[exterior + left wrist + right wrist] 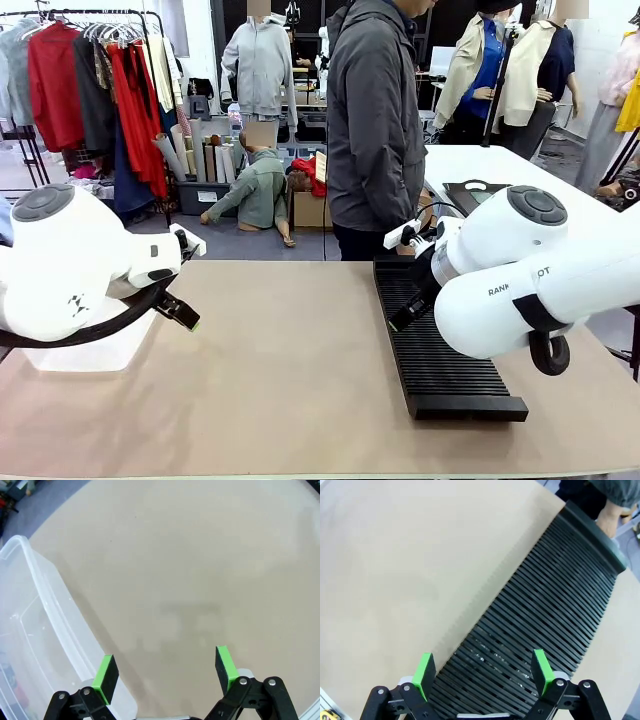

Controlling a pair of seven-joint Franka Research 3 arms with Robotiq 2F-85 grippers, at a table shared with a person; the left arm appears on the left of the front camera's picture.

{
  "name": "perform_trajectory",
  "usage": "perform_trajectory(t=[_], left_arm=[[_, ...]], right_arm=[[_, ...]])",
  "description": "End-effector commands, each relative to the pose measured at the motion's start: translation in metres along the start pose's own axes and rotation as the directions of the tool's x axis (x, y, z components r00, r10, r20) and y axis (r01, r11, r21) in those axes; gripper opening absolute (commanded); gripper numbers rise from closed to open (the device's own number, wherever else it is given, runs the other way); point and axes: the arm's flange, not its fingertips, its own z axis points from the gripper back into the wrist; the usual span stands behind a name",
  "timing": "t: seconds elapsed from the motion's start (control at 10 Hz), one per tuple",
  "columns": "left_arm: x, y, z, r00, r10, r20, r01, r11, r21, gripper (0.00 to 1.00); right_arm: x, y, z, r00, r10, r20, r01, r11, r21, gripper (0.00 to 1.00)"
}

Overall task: Sort PCBs into racks and boxes based on the side picked up.
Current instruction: Pick up the Blank PCB handed by the Human.

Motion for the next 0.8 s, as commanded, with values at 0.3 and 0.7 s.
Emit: perform_trajectory(t=[0.3, 0.7], left_arm=[[0.050, 0.032, 0.055, 0.998, 0.041, -0.041, -0.046, 0.992, -0.117, 1.00], [0.076, 0.069, 0.089, 0.989, 0.124, -0.079, -0.144, 0.917, -0.371, 1.00]], right_arm=[[0.046, -0.034, 0.048, 0.969, -0.232, -0.087, 0.235, 0.972, 0.025, 1.00], [0.067, -0.085, 0.092, 0.890, -0.426, -0.162, 0.454, 0.862, 0.228, 1.00]])
